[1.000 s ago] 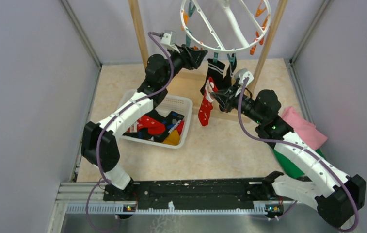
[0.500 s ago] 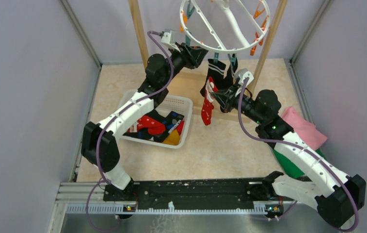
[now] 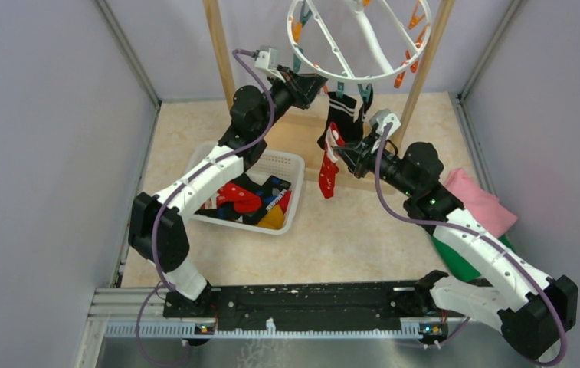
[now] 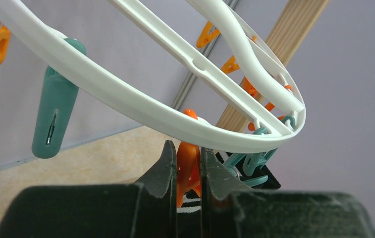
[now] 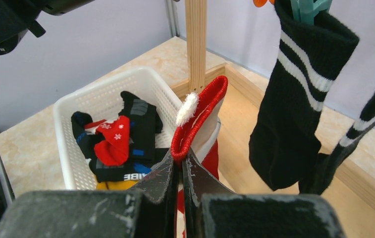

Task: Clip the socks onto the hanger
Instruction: Open the clamp at the hanger.

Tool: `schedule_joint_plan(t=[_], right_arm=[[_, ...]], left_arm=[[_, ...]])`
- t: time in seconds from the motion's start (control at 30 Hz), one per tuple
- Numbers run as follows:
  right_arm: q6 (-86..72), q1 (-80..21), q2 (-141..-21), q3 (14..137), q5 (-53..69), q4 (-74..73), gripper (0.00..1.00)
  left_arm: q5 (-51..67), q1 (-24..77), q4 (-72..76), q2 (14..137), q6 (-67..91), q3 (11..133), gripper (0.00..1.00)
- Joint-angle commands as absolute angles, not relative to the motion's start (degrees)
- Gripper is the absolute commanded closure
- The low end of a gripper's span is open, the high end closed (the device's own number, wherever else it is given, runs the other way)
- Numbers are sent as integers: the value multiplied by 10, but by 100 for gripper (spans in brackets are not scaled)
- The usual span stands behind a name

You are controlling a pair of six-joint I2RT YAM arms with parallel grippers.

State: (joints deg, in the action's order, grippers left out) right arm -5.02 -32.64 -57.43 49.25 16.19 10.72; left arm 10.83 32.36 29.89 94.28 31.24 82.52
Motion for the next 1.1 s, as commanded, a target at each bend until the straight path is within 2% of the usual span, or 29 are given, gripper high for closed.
schedule_joint_plan(t=[0.0, 0.23, 0.53, 1.07], right_arm=[[-38, -332, -571, 494, 148, 121, 100], [-3, -351, -594, 523, 84, 136, 100], [-25, -378, -705, 631, -26, 110, 100], [-27, -378, -770, 692, -57, 121, 100]], left_arm=[[106, 326, 324, 939, 324, 851, 91], [90, 330, 306, 930, 322, 847, 91], [83, 332, 300, 929, 322, 845, 91], [82, 333, 305, 928, 322, 833, 91]])
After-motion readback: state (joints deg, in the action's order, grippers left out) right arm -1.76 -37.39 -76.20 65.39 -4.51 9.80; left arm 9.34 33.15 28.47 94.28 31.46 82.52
